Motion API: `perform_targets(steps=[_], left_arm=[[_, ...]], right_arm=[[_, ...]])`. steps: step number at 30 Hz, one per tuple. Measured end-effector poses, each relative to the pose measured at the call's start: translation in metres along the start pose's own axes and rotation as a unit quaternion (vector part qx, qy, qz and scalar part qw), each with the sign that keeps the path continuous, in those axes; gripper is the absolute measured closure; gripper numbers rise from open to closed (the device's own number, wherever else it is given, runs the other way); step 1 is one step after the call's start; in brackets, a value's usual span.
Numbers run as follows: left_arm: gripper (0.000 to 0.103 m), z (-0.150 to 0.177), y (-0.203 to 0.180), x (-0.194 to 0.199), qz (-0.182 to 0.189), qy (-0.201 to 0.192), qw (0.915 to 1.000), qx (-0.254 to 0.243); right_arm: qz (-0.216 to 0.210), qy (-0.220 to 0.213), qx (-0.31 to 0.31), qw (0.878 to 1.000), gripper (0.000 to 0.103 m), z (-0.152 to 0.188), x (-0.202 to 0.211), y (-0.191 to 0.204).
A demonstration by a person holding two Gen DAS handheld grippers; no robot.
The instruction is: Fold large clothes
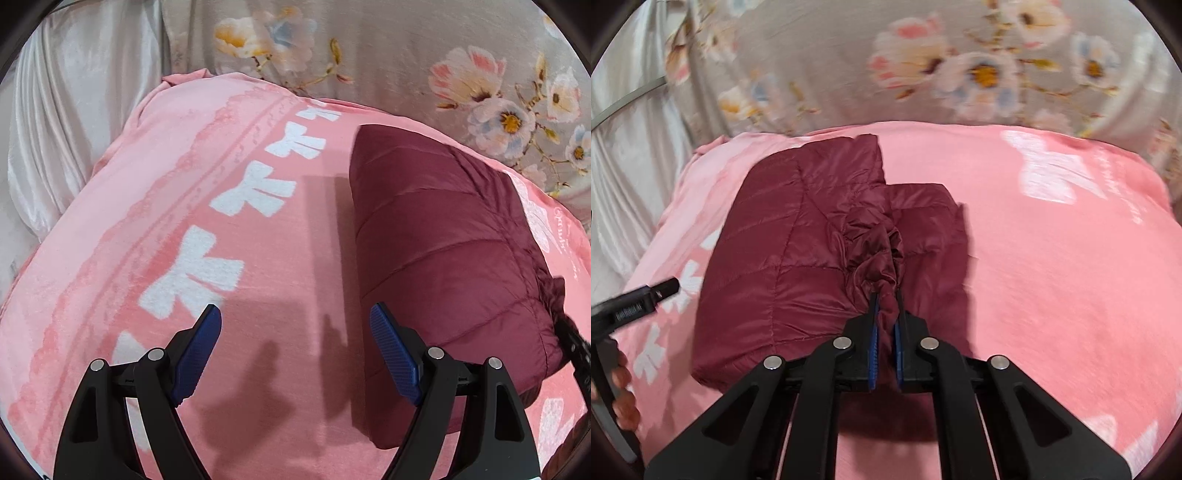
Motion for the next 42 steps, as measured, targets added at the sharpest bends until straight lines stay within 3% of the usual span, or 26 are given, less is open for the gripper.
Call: perform_targets(steps=[3, 8, 15, 19, 23, 26, 27, 31, 34, 36, 37, 39, 42], left_arm=[[0.023, 0.005, -0.015, -0.003, 0.014, 0.01, 0.9998, -0.01], [0.023, 0.021, -0.043, -0.013, 0.047, 0.042, 0.9977, -0.023], [0.023, 0.033, -0.062, -0.028, 0.011, 0.044, 0.9974, -0.056], [0.024, 0.029, -0.057, -0.03, 0.003, 0.046, 0.9973, -0.057], [0.024, 0.006, -0.047, -0.021, 0.014, 0.032, 0.9985, -0.041], [0.024, -0.025, -0.047, -0.014, 0.012, 0.01, 0.9993, -0.034], [0.024, -0.038, -0.05, -0.012, 0.013, 0.002, 0.9994, -0.031], [0.024, -0.076, -0.076, -0.015, 0.025, -0.007, 0.9989, -0.04], [0.023, -0.095, -0.106, -0.029, 0.04, -0.002, 0.9977, -0.055], [0.023, -0.099, -0.122, -0.044, 0.041, 0.0, 0.9974, -0.059], [0.023, -0.099, -0.128, -0.053, 0.042, 0.003, 0.9973, -0.06], [0.023, -0.095, -0.135, -0.071, 0.033, 0.016, 0.9974, -0.062], [0.02, -0.082, -0.142, -0.1, 0.032, 0.041, 0.9965, -0.065]], right_arm=[[0.025, 0.021, -0.004, 0.999, 0.098, 0.025, 0.002, -0.018], [0.029, 0.055, -0.022, 0.998, 0.098, 0.058, -0.013, -0.031], [0.022, 0.071, -0.028, 0.997, 0.094, 0.063, -0.022, -0.033], [0.012, 0.036, -0.043, 0.998, 0.089, 0.035, 0.003, -0.039], [-0.009, -0.016, -0.068, 0.998, 0.071, -0.012, 0.024, -0.046], [-0.016, -0.04, -0.06, 0.997, 0.063, -0.054, 0.02, -0.043], [-0.015, -0.041, -0.058, 0.997, 0.059, -0.068, 0.013, -0.042], [-0.018, -0.019, -0.085, 0.996, 0.059, -0.106, -0.034, -0.048], [-0.005, 0.004, -0.115, 0.993, 0.059, -0.112, -0.067, -0.056], [-0.018, 0.033, -0.138, 0.99, 0.058, -0.105, -0.095, -0.058], [-0.024, 0.041, -0.143, 0.989, 0.061, -0.1, -0.106, -0.057], [-0.017, 0.044, -0.144, 0.988, 0.091, -0.088, -0.118, -0.06], [0.005, 0.031, -0.138, 0.99, 0.097, -0.074, -0.124, -0.067]])
Point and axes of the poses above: each gripper's, at about its wrist camera, not at the fingertips, and x roughly against the way its jaws point, y to its left, z to its underside, the point moved 5 cm from there along -x, roughly the way its jaws point, and after that the axes turned 4 degrees about -y, right-handed, at the moved point
